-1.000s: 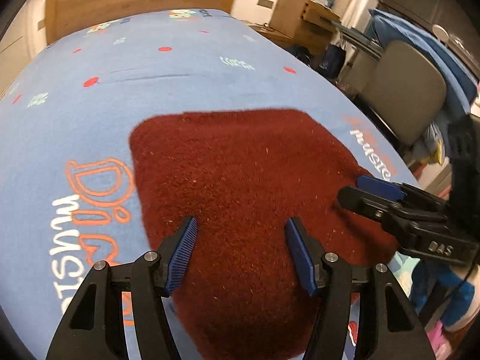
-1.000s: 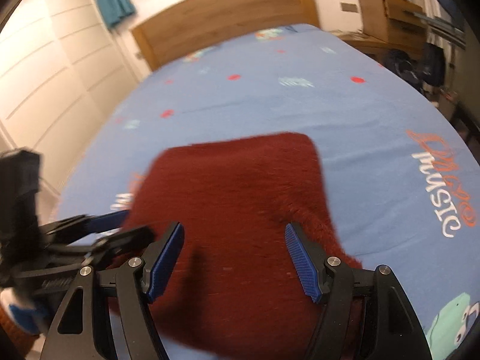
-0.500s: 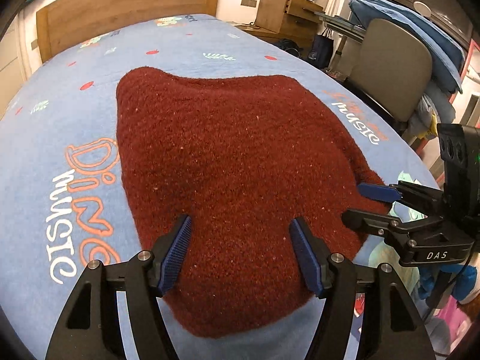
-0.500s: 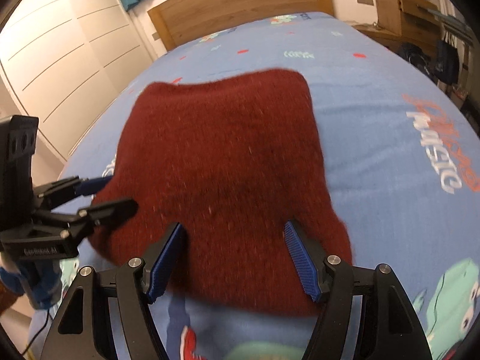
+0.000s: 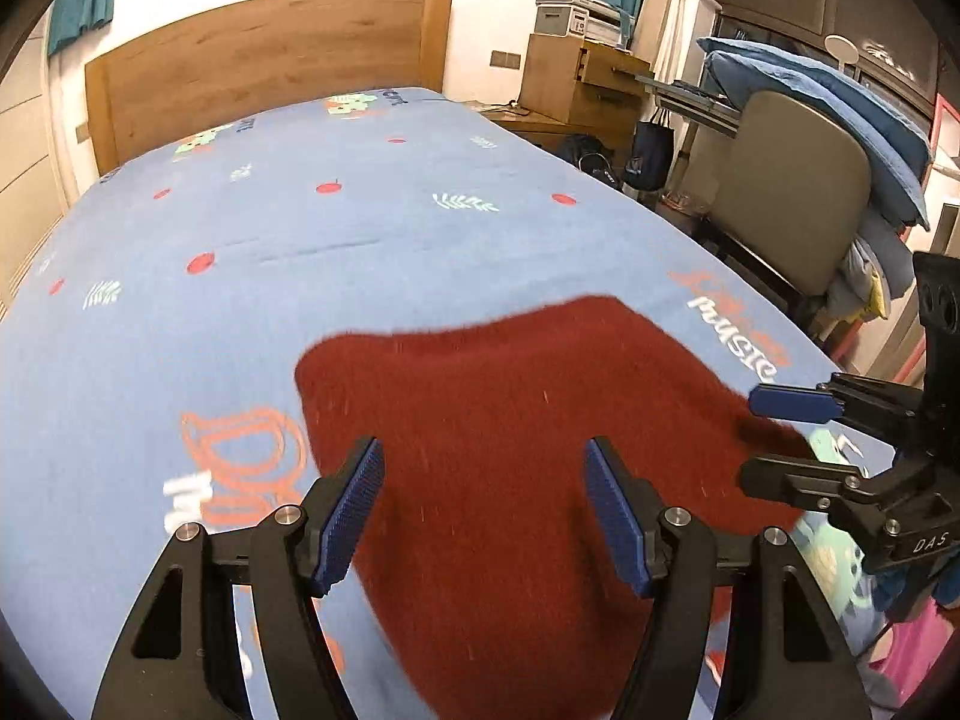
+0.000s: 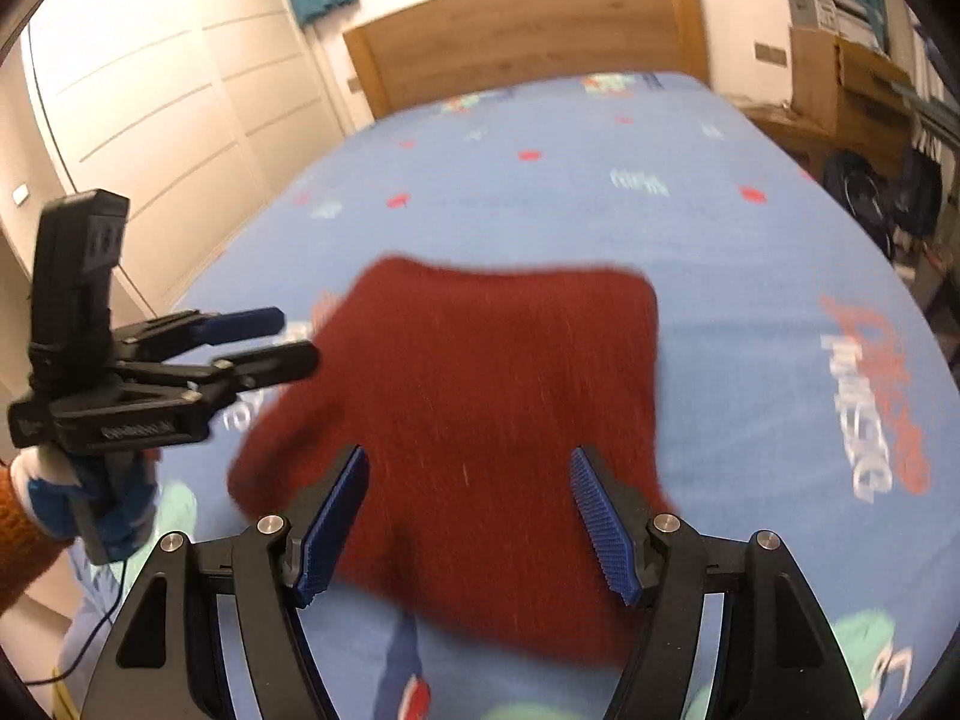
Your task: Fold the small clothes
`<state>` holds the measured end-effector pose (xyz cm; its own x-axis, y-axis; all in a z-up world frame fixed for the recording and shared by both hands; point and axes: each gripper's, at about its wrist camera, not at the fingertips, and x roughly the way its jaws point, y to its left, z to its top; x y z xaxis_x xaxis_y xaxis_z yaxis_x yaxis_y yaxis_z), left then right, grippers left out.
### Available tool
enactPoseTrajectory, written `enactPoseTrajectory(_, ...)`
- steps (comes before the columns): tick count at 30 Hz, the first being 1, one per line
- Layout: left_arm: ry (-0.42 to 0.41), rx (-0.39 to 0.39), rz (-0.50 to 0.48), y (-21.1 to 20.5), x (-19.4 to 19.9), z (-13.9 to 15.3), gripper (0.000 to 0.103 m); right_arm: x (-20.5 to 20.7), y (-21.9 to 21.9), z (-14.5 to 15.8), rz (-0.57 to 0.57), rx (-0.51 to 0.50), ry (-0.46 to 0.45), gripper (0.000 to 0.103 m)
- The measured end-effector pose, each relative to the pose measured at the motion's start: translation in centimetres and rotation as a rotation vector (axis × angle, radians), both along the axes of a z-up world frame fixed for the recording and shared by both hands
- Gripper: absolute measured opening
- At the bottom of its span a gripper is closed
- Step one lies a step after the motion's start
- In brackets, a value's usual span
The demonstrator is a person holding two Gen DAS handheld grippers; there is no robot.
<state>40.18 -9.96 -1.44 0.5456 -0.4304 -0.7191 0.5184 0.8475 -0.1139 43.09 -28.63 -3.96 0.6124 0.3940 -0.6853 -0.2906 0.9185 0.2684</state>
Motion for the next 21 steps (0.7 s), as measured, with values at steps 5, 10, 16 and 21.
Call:
enactPoseTrajectory(5,0.038,0.065,-0.033,-2.4,1.3,-3.5,0.062,4.1,0.6,-2.0,-0.035,-0.014,0.03,0.071)
enactPoseTrajectory(10,0.028,0.073,-0.019,-2.7,-0.9,-6.5,0.063,4.3,0.5,-5.7,-0.039,-0.045,0.077,0.071)
enactPoseTrajectory(16,0.007,0.059,0.007,-1.9,-3.3,-6.8,0.064,1.8,0.3,-6.1,-0.025,-0.038,0.055,0.071)
enactPoseTrajectory(21,-0.012,0.052,0.003,-1.6,-4.2,-6.6,0.064,-0.2,-0.2,-6.5,-0.006,-0.045,0.034,0.071)
